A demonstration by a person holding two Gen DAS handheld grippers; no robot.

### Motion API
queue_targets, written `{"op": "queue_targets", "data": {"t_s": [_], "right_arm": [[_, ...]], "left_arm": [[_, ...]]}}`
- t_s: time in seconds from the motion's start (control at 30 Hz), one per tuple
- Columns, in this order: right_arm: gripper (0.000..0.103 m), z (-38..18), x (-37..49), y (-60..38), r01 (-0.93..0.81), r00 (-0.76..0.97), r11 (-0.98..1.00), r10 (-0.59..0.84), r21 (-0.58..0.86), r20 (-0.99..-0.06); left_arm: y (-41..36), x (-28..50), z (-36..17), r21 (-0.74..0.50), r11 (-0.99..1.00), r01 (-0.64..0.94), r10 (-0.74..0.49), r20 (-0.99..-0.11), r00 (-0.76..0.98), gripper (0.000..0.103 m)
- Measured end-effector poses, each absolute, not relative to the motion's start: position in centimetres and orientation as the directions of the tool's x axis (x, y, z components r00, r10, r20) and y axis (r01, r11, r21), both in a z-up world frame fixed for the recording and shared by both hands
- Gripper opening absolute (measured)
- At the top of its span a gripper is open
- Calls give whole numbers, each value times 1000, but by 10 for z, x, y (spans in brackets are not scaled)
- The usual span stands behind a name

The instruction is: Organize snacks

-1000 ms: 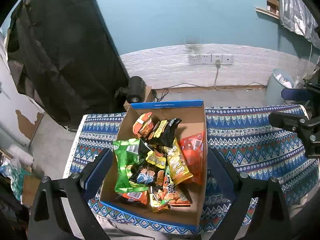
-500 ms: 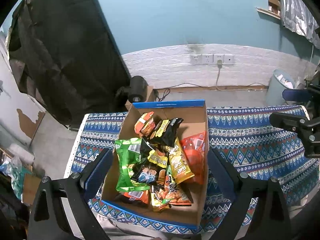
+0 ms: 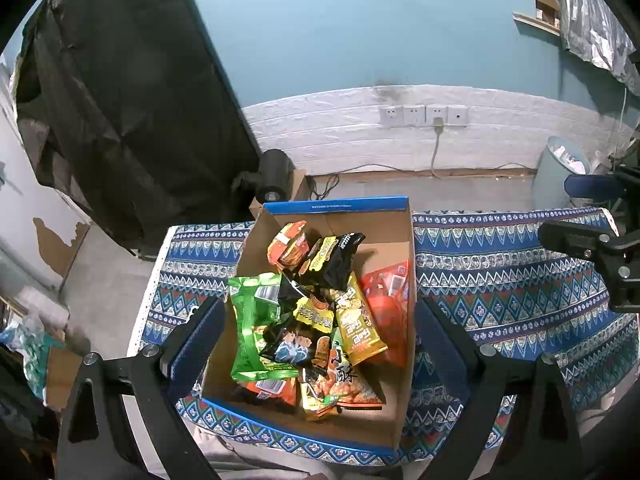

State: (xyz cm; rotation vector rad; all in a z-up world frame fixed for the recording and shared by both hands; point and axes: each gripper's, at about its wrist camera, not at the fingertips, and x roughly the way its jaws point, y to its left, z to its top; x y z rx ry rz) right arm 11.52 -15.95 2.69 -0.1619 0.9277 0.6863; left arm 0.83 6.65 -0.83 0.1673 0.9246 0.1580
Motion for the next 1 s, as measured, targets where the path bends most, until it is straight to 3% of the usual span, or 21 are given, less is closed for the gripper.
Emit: {"op": "queue_targets", "data": {"t_s": [1.0], "right_arm": [[76, 22, 115, -164, -611, 398, 777, 465, 150, -791]], "left_arm": [[67, 7, -9, 195, 979, -58, 191, -785, 589, 96]]}}
